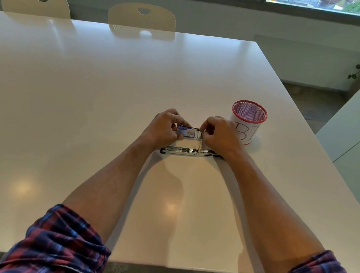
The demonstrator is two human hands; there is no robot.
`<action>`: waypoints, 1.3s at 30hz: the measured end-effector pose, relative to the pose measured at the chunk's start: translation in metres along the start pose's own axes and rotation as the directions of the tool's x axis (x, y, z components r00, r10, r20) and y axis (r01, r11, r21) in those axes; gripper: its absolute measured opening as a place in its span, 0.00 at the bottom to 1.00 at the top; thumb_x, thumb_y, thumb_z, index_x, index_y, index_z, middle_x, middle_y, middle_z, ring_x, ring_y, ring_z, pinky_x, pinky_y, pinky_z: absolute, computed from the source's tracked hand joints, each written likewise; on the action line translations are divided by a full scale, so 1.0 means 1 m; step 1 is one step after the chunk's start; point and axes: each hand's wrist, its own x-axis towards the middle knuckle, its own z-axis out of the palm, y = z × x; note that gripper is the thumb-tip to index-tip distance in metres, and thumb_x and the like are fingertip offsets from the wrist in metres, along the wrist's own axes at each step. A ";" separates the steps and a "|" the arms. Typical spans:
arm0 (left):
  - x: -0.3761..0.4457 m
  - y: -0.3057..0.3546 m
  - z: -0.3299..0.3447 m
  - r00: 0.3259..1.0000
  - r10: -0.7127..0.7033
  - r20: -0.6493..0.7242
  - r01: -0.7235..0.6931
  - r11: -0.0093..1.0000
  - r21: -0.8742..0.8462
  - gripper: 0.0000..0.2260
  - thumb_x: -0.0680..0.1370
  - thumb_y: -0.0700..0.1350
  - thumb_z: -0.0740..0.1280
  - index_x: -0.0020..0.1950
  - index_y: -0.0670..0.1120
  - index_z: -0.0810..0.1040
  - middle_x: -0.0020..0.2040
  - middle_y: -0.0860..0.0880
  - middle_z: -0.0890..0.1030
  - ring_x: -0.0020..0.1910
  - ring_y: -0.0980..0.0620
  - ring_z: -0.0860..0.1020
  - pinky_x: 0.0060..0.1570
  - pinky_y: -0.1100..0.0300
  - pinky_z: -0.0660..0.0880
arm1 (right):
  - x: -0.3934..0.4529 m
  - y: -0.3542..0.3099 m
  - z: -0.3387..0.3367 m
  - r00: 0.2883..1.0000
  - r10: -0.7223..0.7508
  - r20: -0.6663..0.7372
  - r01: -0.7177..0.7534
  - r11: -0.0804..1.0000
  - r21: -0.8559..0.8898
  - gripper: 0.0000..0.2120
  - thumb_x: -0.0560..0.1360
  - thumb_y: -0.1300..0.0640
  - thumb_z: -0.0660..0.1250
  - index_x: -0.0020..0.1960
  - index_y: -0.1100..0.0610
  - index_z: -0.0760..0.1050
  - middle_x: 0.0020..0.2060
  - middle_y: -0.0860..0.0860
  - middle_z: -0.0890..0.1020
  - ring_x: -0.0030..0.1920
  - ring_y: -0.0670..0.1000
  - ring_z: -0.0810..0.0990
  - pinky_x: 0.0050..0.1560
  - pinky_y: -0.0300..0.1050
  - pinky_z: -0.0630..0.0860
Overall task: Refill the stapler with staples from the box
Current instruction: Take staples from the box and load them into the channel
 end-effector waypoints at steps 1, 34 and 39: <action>0.000 0.000 0.000 1.000 0.001 0.000 -0.001 1.000 -0.001 0.17 0.71 0.34 0.78 0.58 0.46 0.86 0.51 0.52 0.77 0.42 0.53 0.77 0.39 0.68 0.76 | 0.000 -0.001 -0.001 1.000 0.006 0.012 -0.006 1.000 0.010 0.07 0.72 0.65 0.70 0.47 0.57 0.83 0.43 0.52 0.81 0.42 0.50 0.80 0.45 0.48 0.82; 0.004 -0.004 0.000 0.999 -0.027 0.047 0.027 0.999 0.017 0.16 0.74 0.36 0.77 0.60 0.47 0.86 0.53 0.52 0.77 0.49 0.48 0.80 0.50 0.55 0.82 | -0.002 -0.004 -0.010 0.983 0.182 0.018 -0.183 0.981 0.070 0.04 0.75 0.62 0.73 0.49 0.59 0.83 0.43 0.51 0.83 0.41 0.46 0.80 0.41 0.37 0.77; 0.004 -0.005 0.000 0.998 -0.036 0.042 0.035 0.999 0.014 0.16 0.74 0.36 0.76 0.60 0.47 0.86 0.53 0.52 0.77 0.45 0.51 0.79 0.45 0.61 0.77 | -0.001 -0.002 -0.006 0.983 0.178 0.036 -0.179 0.983 0.033 0.08 0.75 0.58 0.75 0.54 0.56 0.85 0.43 0.49 0.84 0.41 0.46 0.82 0.46 0.43 0.82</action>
